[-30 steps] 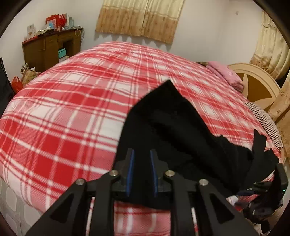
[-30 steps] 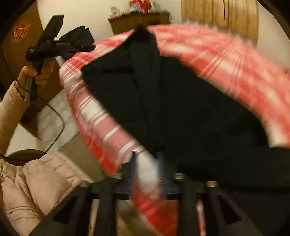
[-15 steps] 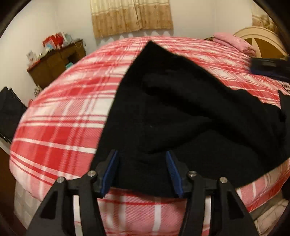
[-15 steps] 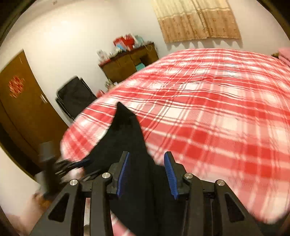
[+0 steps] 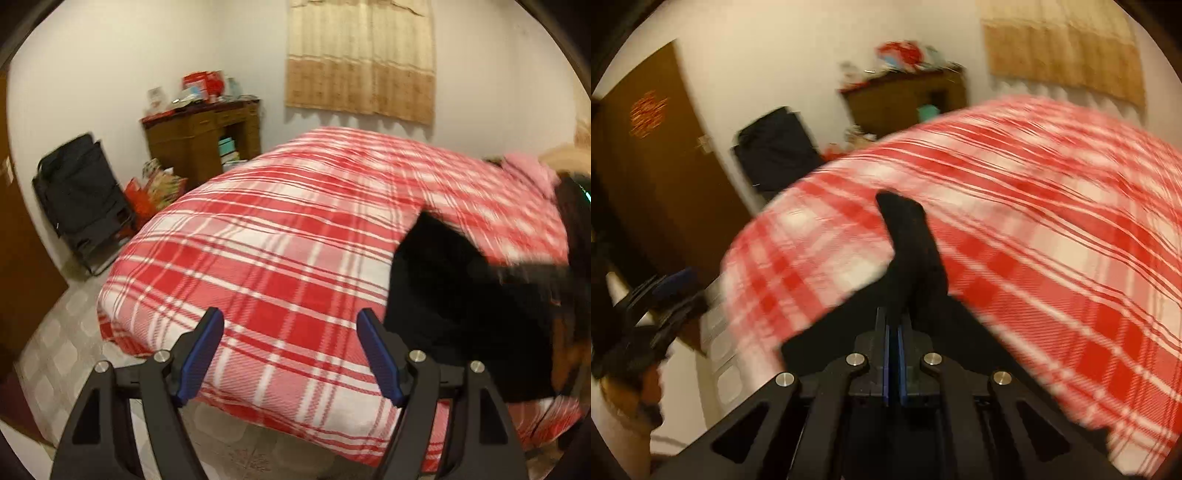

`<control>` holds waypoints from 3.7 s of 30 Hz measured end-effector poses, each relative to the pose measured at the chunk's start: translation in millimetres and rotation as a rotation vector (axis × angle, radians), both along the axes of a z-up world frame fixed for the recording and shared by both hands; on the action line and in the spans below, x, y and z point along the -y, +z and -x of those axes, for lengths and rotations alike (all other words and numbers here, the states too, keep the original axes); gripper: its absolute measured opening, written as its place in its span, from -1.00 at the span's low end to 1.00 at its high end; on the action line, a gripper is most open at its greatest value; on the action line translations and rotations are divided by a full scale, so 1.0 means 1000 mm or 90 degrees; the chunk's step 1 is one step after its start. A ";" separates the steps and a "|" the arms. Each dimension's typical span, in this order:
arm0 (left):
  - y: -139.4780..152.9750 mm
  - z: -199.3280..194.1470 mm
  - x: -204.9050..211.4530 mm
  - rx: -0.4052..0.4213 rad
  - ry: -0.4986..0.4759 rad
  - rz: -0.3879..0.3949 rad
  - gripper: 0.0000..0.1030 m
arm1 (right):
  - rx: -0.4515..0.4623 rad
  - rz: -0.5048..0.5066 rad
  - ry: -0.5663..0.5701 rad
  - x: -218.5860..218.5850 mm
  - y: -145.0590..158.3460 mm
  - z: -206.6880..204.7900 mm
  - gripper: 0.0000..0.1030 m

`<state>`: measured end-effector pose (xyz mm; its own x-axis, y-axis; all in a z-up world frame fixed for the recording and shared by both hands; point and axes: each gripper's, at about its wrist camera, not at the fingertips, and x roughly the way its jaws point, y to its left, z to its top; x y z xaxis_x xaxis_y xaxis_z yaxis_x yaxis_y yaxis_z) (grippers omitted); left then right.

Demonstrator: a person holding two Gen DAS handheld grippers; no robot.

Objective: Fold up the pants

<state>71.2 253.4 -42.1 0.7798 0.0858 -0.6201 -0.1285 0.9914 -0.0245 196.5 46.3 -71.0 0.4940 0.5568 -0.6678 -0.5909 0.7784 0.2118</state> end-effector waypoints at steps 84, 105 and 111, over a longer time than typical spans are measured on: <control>-0.003 -0.013 0.060 0.026 -0.067 -0.006 0.36 | -0.253 -0.261 -0.238 0.252 -0.035 0.008 -0.18; -0.082 -0.060 0.117 -0.077 -0.066 -0.001 1.00 | -0.225 -0.015 -0.803 0.552 -0.009 0.056 0.01; -0.086 -0.056 0.126 -0.060 -0.070 -0.033 1.00 | -0.224 0.100 -0.808 0.534 -0.015 0.043 -0.12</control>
